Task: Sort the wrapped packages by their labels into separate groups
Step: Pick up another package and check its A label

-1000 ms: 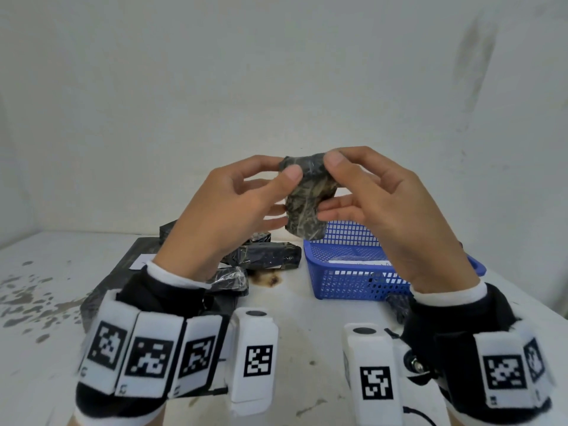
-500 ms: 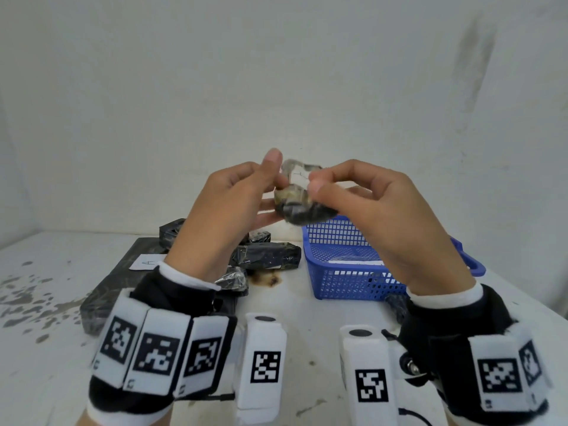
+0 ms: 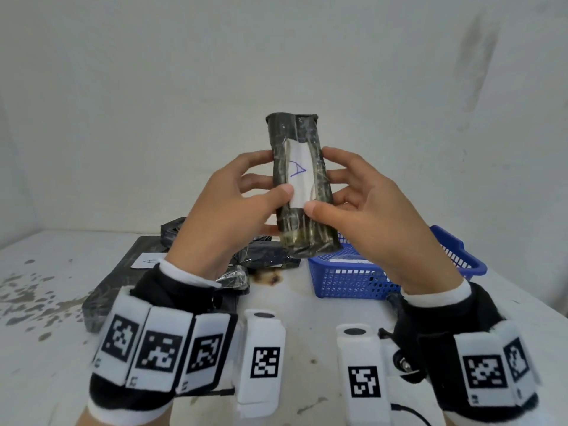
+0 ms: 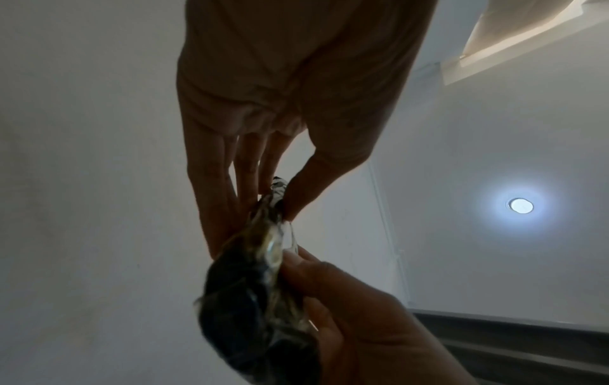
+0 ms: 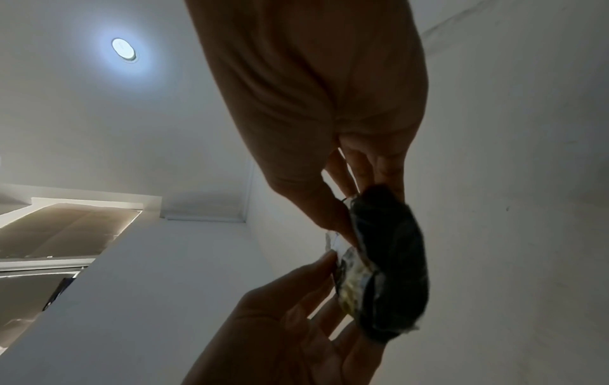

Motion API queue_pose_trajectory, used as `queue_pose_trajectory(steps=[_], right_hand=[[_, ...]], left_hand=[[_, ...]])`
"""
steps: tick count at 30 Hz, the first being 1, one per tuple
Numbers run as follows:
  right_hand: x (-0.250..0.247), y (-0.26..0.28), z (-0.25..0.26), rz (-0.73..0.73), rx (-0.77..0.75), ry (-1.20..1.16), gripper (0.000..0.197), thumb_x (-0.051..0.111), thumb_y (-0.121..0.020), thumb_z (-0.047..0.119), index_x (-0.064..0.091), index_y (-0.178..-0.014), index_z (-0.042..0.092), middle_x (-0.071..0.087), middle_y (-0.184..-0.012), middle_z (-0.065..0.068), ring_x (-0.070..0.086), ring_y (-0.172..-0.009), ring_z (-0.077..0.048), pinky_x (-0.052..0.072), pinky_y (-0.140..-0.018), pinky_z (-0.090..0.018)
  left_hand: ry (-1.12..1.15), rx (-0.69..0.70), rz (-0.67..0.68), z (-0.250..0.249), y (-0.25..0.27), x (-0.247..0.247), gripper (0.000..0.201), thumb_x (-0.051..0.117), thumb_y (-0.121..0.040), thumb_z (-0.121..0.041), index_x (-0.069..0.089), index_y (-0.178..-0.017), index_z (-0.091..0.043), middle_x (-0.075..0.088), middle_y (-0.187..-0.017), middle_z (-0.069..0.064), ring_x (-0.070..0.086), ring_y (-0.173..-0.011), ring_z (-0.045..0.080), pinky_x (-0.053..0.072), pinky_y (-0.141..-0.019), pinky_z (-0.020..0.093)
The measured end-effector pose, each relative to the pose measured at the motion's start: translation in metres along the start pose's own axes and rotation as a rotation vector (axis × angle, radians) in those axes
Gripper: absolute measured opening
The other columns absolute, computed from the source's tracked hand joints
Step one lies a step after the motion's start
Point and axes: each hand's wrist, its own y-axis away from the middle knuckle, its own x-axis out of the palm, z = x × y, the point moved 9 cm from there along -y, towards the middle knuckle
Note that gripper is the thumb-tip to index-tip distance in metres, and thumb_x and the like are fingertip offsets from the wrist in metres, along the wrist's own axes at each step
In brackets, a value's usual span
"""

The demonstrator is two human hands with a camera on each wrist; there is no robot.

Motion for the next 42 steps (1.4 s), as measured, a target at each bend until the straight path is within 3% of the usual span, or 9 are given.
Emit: queue_pose_trajectory(steps=[3, 10, 16, 20, 25, 35, 37, 39, 42], right_hand=[[0.001, 0.0, -0.001, 0.005, 0.003, 0.021, 0.069, 0.073, -0.087, 0.008, 0.045, -0.144, 0.035, 0.065, -0.118, 0.008, 0.072, -0.086, -0.017, 0.06, -0.085, -0.044], [-0.001, -0.001, -0.002, -0.024, 0.004, 0.034, 0.052, 0.069, -0.093, 0.022, 0.051, -0.139, 0.036, 0.063, -0.102, 0.013, 0.07, -0.075, -0.012, 0.061, -0.081, -0.037], [-0.005, -0.001, -0.002, -0.035, 0.004, 0.043, 0.036, 0.068, -0.094, 0.031, 0.059, -0.128, 0.037, 0.065, -0.094, 0.008, 0.071, -0.077, -0.028, 0.06, -0.07, -0.042], [-0.006, -0.001, 0.0, -0.047, -0.016, 0.064, 0.027, 0.067, -0.093, 0.035, 0.062, -0.12, 0.034, 0.065, -0.08, 0.008, 0.066, -0.06, -0.02, 0.059, -0.058, -0.04], [-0.005, -0.002, -0.001, -0.047, -0.024, 0.101, 0.026, 0.067, -0.092, 0.041, 0.063, -0.117, 0.036, 0.064, -0.075, 0.009, 0.064, -0.061, -0.019, 0.06, -0.066, -0.049], [-0.001, -0.005, -0.006, -0.023, 0.001, 0.138, 0.015, 0.064, -0.092, 0.048, 0.065, -0.104, 0.039, 0.067, -0.068, 0.004, 0.066, -0.067, -0.024, 0.06, -0.072, -0.051], [0.0, -0.005, -0.007, 0.0, 0.006, 0.148, 0.016, 0.063, -0.092, 0.049, 0.065, -0.106, 0.041, 0.067, -0.068, 0.004, 0.066, -0.065, -0.017, 0.06, -0.073, -0.045], [0.0, -0.004, -0.006, 0.007, -0.006, 0.16, 0.018, 0.061, -0.093, 0.05, 0.065, -0.108, 0.041, 0.066, -0.067, 0.005, 0.061, -0.057, -0.006, 0.053, -0.065, -0.028], [-0.002, -0.005, -0.005, -0.005, -0.002, 0.13, 0.021, 0.063, -0.091, 0.051, 0.066, -0.109, 0.041, 0.066, -0.067, 0.008, 0.057, -0.054, 0.0, 0.044, -0.059, -0.015]], left_hand=[[-0.013, -0.002, 0.003, 0.001, 0.0, 0.002, 0.042, 0.066, -0.09, -0.015, 0.056, -0.129, -0.025, 0.071, -0.096, 0.005, 0.071, -0.072, 0.011, 0.058, -0.058, 0.03], [-0.05, 0.003, -0.004, 0.001, 0.0, -0.001, 0.026, 0.066, -0.09, -0.023, 0.061, -0.115, -0.027, 0.076, -0.082, 0.002, 0.071, -0.068, 0.012, 0.059, -0.06, 0.03], [-0.056, 0.01, 0.012, -0.001, 0.001, -0.001, 0.019, 0.068, -0.088, -0.028, 0.064, -0.105, -0.023, 0.076, -0.078, 0.0, 0.069, -0.066, 0.01, 0.06, -0.064, 0.031], [-0.058, 0.01, 0.003, -0.001, 0.0, -0.002, 0.016, 0.068, -0.088, -0.025, 0.064, -0.1, -0.016, 0.074, -0.077, 0.0, 0.066, -0.066, 0.012, 0.061, -0.065, 0.034], [-0.088, 0.034, -0.008, -0.004, 0.0, -0.006, 0.015, 0.067, -0.089, -0.028, 0.065, -0.082, -0.015, 0.074, -0.081, 0.001, 0.068, -0.066, 0.013, 0.06, -0.063, 0.033], [-0.119, 0.026, 0.002, -0.005, 0.0, -0.004, 0.023, 0.067, -0.087, -0.031, 0.066, -0.102, -0.014, 0.076, -0.088, -0.001, 0.069, -0.071, 0.013, 0.062, -0.067, 0.036], [-0.129, 0.038, 0.002, -0.007, 0.001, -0.003, 0.028, 0.068, -0.086, -0.029, 0.064, -0.11, -0.016, 0.075, -0.094, -0.006, 0.072, -0.077, 0.014, 0.061, -0.063, 0.032], [-0.127, 0.046, -0.01, -0.007, 0.001, -0.004, 0.032, 0.069, -0.086, -0.025, 0.06, -0.116, -0.019, 0.074, -0.097, -0.007, 0.072, -0.076, 0.013, 0.059, -0.06, 0.029], [-0.06, 0.064, -0.054, -0.008, 0.001, -0.008, 0.041, 0.068, -0.088, -0.016, 0.054, -0.126, -0.024, 0.073, -0.101, 0.002, 0.071, -0.067, 0.012, 0.058, -0.057, 0.031]])
